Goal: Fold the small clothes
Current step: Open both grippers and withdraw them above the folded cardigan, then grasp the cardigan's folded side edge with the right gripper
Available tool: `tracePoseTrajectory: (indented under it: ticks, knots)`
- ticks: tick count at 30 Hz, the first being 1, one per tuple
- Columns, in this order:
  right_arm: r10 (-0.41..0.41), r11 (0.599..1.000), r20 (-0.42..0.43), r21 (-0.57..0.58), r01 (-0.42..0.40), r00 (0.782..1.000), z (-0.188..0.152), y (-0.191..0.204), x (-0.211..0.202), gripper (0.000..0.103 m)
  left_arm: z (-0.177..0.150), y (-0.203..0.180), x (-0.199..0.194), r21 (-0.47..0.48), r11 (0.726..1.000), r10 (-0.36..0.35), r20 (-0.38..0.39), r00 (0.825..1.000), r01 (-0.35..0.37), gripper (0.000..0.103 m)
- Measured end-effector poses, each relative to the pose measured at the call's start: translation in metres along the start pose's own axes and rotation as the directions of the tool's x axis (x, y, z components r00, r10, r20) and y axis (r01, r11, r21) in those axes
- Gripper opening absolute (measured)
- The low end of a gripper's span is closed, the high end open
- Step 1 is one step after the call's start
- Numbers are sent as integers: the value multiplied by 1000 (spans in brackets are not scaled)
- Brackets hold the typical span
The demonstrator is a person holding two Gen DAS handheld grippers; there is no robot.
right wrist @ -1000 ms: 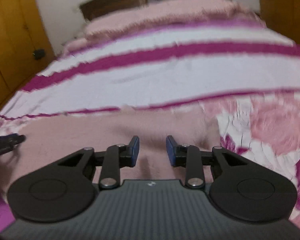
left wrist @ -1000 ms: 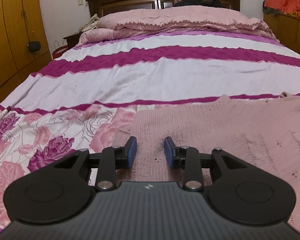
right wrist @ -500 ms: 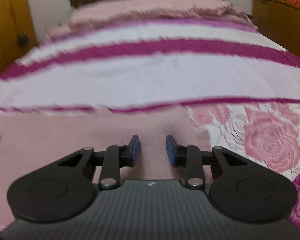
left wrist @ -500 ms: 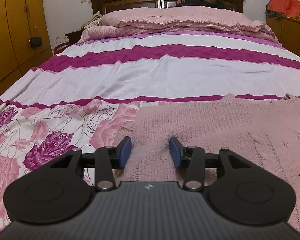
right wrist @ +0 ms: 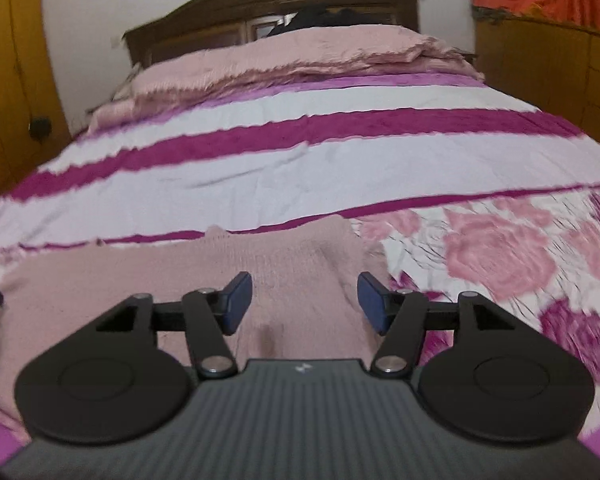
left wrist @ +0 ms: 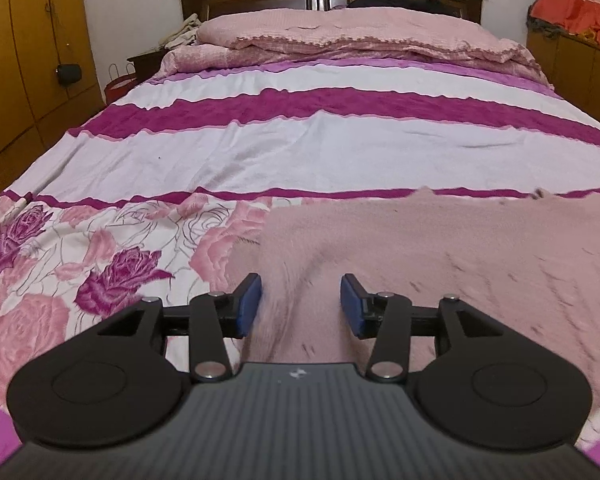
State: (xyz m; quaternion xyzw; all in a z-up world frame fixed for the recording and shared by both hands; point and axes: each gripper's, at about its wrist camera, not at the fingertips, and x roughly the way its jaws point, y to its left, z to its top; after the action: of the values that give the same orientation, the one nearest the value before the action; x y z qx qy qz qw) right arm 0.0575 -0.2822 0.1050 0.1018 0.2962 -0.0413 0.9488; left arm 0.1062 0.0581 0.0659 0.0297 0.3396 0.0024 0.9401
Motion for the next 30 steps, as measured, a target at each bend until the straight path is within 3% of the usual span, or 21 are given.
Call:
tracePoseTrajectory:
  ticks: [5, 17, 23, 30]
  knots:
    - [1, 996, -1, 84, -1, 1000, -13, -14, -20, 66, -5, -8, -28, -43, 999, -18, -23, 1000, 17, 59]
    - [24, 976, -41, 218, -14, 999, -42, -42, -19, 68, -29, -32, -57, -70, 996, -64, -139, 988, 55, 61]
    - [106, 952, -86, 297, -76, 991, -51, -52, -4, 69, -40, -46, -54, -28, 999, -41, -163, 986, 37, 61]
    - [220, 917, -78, 356, -179, 972, -57, -53, 7, 70, -40, -48, -48, -36, 999, -33, -176, 984, 27, 61]
